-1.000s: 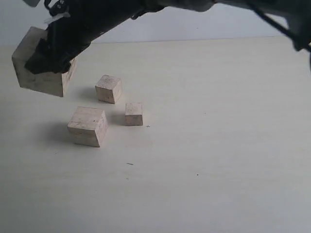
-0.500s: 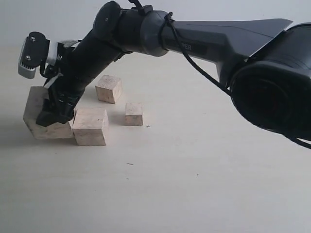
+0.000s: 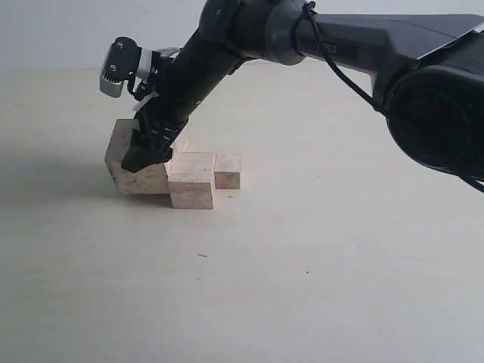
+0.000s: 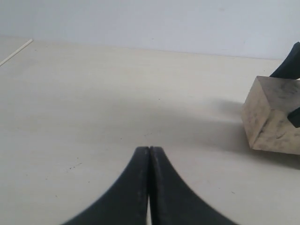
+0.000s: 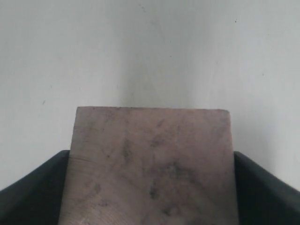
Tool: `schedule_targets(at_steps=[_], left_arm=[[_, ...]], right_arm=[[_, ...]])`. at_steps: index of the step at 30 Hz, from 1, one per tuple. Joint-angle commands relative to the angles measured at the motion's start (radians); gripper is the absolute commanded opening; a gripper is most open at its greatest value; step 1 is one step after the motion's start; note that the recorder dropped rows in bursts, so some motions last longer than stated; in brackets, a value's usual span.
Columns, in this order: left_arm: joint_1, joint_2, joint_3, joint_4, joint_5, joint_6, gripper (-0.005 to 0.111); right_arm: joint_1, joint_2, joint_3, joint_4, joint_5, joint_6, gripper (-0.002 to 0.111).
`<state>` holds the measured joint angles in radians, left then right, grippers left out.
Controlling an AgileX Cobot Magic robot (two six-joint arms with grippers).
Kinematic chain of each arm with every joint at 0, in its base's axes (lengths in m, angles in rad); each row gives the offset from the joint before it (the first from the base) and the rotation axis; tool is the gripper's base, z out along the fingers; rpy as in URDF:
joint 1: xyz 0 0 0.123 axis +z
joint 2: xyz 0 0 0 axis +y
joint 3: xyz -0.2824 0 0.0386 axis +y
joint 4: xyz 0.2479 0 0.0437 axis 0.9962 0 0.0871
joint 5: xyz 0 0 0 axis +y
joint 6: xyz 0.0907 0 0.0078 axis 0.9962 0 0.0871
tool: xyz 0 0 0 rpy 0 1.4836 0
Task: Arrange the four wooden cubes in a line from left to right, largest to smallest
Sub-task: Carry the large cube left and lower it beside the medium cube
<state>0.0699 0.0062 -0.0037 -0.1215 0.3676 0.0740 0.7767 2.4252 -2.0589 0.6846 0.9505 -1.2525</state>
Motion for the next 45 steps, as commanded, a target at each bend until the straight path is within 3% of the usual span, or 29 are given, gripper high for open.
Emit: schedule_targets(at_steps=[1, 32, 38, 45], left_arm=[[-0.002, -0.006, 0.004, 0.002, -0.011, -0.003, 0.000], [-0.002, -0.006, 0.004, 0.002, -0.011, 0.000, 0.000], [-0.002, -0.006, 0.004, 0.002, -0.011, 0.000, 0.000], [-0.002, -0.006, 0.004, 0.002, -0.011, 0.000, 0.000]], right_arm=[[-0.008, -0.016, -0.012, -0.017, 0.023, 0.000, 0.000], [-0.008, -0.016, -0.012, -0.082, 0.047, 0.050, 0.002], [-0.008, -0.016, -0.012, -0.117, 0.056, 0.052, 0.024], [-0.008, -0.016, -0.012, -0.119, 0.056, 0.052, 0.070]])
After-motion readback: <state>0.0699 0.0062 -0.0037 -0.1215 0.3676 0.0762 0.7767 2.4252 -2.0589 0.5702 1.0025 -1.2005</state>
